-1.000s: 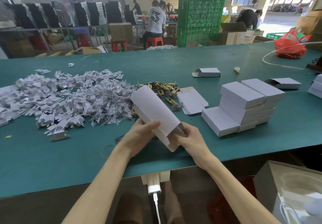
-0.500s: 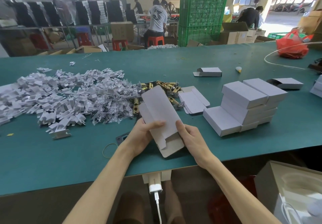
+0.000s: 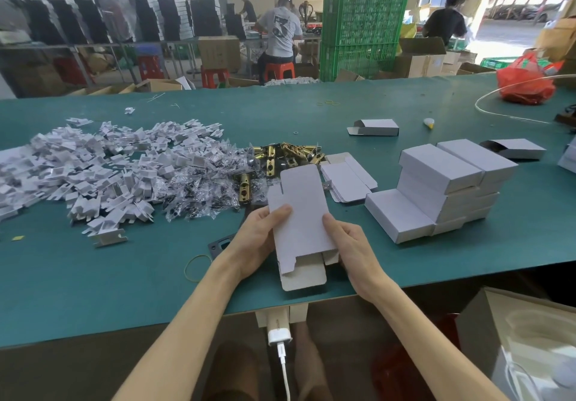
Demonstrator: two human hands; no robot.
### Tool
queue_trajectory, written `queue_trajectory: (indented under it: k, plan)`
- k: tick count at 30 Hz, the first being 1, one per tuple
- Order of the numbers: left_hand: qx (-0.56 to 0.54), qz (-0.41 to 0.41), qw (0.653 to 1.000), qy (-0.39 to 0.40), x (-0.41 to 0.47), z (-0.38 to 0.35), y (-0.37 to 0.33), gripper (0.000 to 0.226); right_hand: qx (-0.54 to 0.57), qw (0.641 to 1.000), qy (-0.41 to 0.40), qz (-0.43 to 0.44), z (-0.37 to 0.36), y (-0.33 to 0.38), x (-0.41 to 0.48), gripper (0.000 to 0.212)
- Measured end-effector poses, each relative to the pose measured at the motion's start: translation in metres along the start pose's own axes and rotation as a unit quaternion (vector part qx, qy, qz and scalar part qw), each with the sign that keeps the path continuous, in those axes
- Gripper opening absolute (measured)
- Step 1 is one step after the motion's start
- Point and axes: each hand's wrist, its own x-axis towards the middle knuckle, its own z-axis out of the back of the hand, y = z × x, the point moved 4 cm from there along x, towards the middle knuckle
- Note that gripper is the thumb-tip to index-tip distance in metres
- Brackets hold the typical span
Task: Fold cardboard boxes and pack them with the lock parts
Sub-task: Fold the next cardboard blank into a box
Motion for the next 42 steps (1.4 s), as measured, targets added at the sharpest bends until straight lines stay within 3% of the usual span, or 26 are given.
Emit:
queue_trajectory:
  k: [4,10,13,21,26,29,42]
  plan:
    - [0.001,-0.011,1.000,0.005,0.001,0.000,0.002,0.031,-0.006,1.000,-0.011,-0.009,0.003,-0.002,0.000,0.047]
    - [-0.028,-0.067,0.997,0.017,0.004,0.000,-0.001,0.040,-0.008,1.000,-0.013,0.001,0.001,0.000,0.000,0.054]
    - [0.013,-0.081,0.997,0.017,0.004,0.000,-0.002,0.043,-0.011,1.000,-0.015,0.011,0.000,0.001,0.001,0.041]
    - [0.070,-0.078,0.993,0.061,0.001,-0.010,0.001,0.055,-0.003,0.999,0.023,0.041,-0.006,0.014,-0.003,0.046]
    - [0.097,-0.085,0.989,0.066,0.002,-0.010,0.001,0.062,-0.005,0.998,0.037,0.052,-0.010,0.016,-0.003,0.060]
    - [0.096,-0.081,0.990,0.057,0.002,-0.009,0.003,0.066,0.022,0.998,0.035,0.050,-0.008,0.016,-0.002,0.055]
    - [0.097,-0.062,0.992,0.053,-0.001,-0.009,0.004,0.038,0.016,1.000,-0.004,0.026,-0.003,0.006,0.000,0.042]
